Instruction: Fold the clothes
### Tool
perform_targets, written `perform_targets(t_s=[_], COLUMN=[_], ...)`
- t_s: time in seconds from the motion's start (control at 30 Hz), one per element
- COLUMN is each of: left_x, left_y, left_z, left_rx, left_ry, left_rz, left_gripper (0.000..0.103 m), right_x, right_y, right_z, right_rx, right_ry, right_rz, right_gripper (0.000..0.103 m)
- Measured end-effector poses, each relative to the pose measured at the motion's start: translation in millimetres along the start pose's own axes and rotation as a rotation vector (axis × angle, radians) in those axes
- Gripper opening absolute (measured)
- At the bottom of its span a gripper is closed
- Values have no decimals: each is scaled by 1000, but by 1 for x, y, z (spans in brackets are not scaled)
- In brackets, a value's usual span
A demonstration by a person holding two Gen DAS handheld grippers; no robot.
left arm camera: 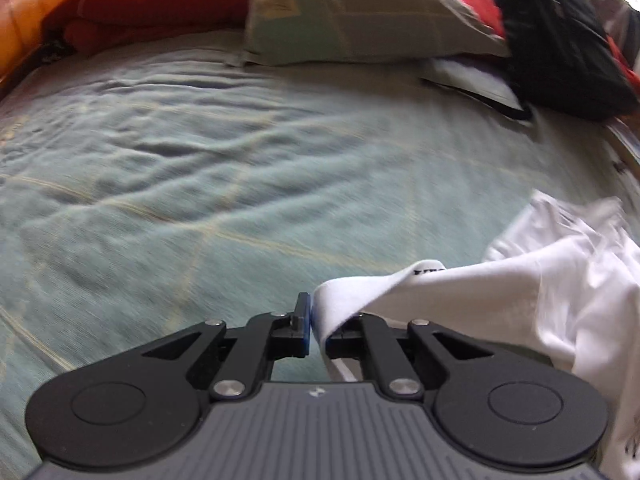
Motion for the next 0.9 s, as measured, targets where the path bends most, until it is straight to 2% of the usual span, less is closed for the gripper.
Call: perform_targets(t_s=[0.07, 0.1, 0.17, 0.27, 0.33, 0.37, 0.47, 0.5, 0.6, 0.77, 0.9], left_x=[6, 7, 7, 5, 11, 15, 29, 32, 36, 19, 4], left_y=[11, 15, 15, 2, -10, -16, -37, -46, -73, -131, -166], left_z=[8, 14, 26, 36, 37, 35, 21, 15, -4, -28, -42], left_rx=[-2, 3, 32, 71, 87, 90, 102, 107, 113, 158, 187], left_ry=[31, 31, 13, -3, -35, -56, -123, -138, -202, -382, -503], left_rz=[-35, -55, -81, -78, -113, -137, -200, -216, -252, -339, -437], left_gripper=[6, 11, 10, 15, 20, 23, 43, 45, 48, 49, 49], right_x=[-1, -2, -3, -4, -4, -4, -6, -5, -3, 3, 6], right_y=[0, 0, 0, 0, 0, 0, 1, 1, 1, 1, 1], right_z=[1, 1, 3, 3, 2, 2, 5, 6, 10, 14, 13], right_rx=[-1, -1, 1, 5, 6, 6, 6, 7, 8, 9, 6], right_ry=[-8, -12, -18, -12, -8, -6, 5, 10, 28, 47, 51], right_rz=[6, 8, 12, 9, 5, 6, 9, 10, 6, -3, -5], right_gripper=[91, 91, 91, 91, 91, 91, 91, 91, 91, 91, 91])
Point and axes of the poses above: each gripper's, at about its wrist camera, not at the fingertips, and z roughly the way its jaws point, x to its left, y to its top, the point moved 2 cm from there along z, roughly the way its jaws point, and after that the axes turned 15 degrees about y, right-handed, at the moved point
